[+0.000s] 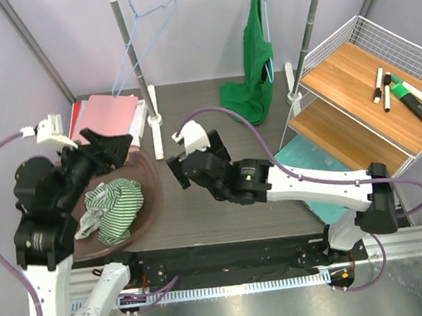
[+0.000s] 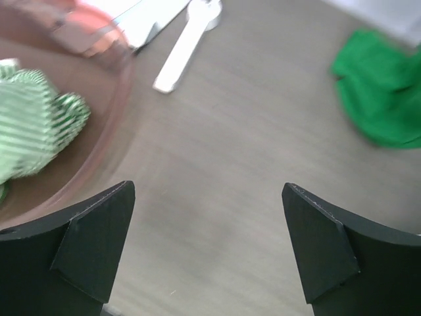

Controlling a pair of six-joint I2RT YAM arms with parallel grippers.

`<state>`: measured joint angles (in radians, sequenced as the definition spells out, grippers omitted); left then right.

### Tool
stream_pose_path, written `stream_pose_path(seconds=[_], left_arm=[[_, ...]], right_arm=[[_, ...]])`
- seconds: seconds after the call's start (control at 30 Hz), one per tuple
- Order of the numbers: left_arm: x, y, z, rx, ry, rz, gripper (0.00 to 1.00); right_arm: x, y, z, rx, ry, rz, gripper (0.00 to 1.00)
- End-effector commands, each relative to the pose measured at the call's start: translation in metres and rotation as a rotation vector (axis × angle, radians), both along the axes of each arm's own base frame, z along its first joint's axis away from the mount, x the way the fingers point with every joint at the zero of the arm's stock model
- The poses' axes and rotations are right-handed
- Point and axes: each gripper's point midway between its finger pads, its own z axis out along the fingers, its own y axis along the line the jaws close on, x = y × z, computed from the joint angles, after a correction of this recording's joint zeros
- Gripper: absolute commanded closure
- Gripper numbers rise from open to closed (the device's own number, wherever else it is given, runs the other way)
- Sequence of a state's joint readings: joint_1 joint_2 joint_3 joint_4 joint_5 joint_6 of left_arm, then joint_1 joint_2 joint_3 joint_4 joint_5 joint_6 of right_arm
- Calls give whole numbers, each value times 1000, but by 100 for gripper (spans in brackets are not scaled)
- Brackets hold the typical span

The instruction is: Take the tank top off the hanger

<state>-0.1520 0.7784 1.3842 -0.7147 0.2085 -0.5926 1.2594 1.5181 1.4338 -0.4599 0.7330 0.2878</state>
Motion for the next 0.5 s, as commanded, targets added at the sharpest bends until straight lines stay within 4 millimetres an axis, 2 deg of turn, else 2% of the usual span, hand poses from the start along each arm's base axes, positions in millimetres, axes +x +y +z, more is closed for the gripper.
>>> stream_pose_path(seconds=[0.0,0.03,0.1,0.13,0.17,0.2,0.23,0.27,0.33,0.37,0.4,0.47], left_arm=[[-15,7,-26,-7,8,30,29],[-24,8,-29,-12,-3,28,29],[-30,6,-48,-11,36,13,29],[-33,6,-51,-11,41,8,29],[-40,4,-57,-10,50,-7,29],[-42,3,-60,-12,54,-13,30],[-45,3,-63,-16,59,-18,29],[-51,2,-64,-22,56,-27,29],[-57,-2,-73,-34,77,-48,30],[-63,-2,-78,-36,83,-53,30],[-66,-3,-80,-39,88,-61,30],[-70,-4,-88,-54,100,-66,30]], right_arm=[[31,-24,49,-144,-175,-147,0],[37,-23,47,-170,-180,-153,0],[57,-31,58,-184,-199,-202,0],[67,-32,55,-203,-200,-224,0],[83,-43,58,-213,-205,-274,0],[92,-49,71,-216,-223,-298,0],[100,-48,69,-227,-225,-322,0],[113,-60,75,-262,-243,-366,0],[126,-69,96,-291,-292,-424,0],[133,-70,94,-317,-300,-445,0],[141,-82,106,-319,-318,-505,0],[152,-90,114,-348,-342,-543,0]])
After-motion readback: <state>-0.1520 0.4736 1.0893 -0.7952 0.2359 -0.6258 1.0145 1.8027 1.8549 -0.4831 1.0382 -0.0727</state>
